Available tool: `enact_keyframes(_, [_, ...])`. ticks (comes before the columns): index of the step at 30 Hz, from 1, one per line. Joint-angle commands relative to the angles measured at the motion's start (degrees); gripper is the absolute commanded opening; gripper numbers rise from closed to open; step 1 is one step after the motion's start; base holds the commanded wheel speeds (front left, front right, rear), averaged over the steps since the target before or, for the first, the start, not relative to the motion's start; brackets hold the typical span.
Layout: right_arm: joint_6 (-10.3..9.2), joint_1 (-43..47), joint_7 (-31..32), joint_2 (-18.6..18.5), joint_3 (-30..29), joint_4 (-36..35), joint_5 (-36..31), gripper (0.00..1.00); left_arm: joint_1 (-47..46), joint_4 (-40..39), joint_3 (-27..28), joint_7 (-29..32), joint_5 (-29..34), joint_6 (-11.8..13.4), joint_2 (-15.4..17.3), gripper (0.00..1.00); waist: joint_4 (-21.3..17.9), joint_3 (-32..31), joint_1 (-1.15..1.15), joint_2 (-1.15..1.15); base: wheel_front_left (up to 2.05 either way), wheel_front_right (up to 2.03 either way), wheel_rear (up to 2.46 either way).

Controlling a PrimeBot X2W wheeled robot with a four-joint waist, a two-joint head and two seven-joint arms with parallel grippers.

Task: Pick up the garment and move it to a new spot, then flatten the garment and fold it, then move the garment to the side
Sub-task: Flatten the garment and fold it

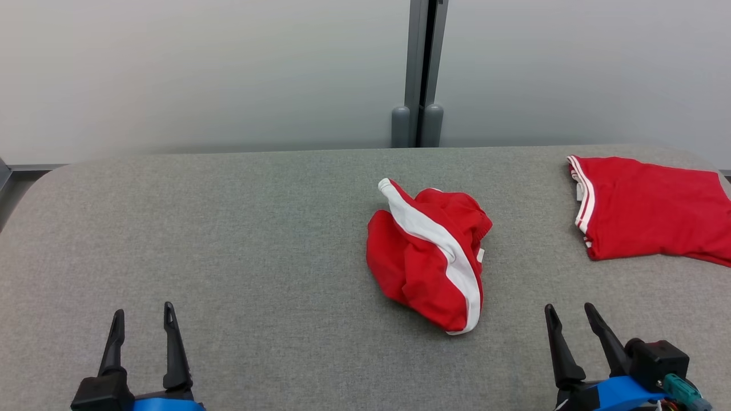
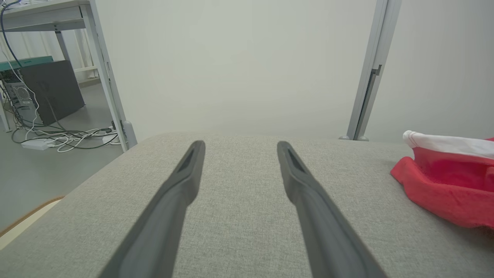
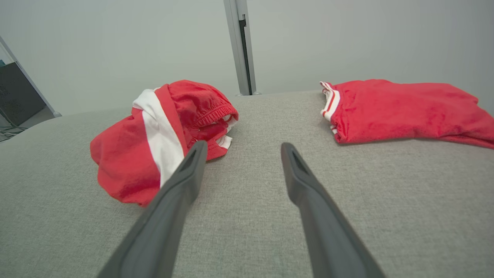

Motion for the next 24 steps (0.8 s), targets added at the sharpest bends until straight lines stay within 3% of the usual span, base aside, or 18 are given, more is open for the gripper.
enact_keyframes(1, [0.01,0.5,-0.3,0.0,0.1,0.1,0.6,1.0,-0.1,0.0,0.4,-0.1,0.3,-0.3,-0.2,1.0,-0.1,0.0,0.0,-0.01,0.0,0.0,0.0])
enact_keyframes(8, [0.01,-1.0,-0.1,0.0,1.4,-0.1,0.1,1.0,-0.4,0.1,0.8,-0.1,0.6,-0.7,-0.4,1.0,-0.3,0.4,0.0,-0.01,0.0,0.0,0.0])
enact_keyframes(16, [0.01,-15.4,4.4,-2.4,10.4,-0.5,-2.1,1.0,-2.8,-0.1,-0.3,-0.1,1.3,-0.9,-1.3,1.0,0.5,3.1,0.0,-0.01,0.0,0.0,0.0])
enact_keyframes(24, [0.01,-33.3,13.7,-4.5,19.0,11.7,-2.7,1.0,-6.2,1.0,-1.1,-0.1,1.4,-2.0,-2.1,1.0,4.2,6.5,0.0,-0.01,0.0,0.0,0.0])
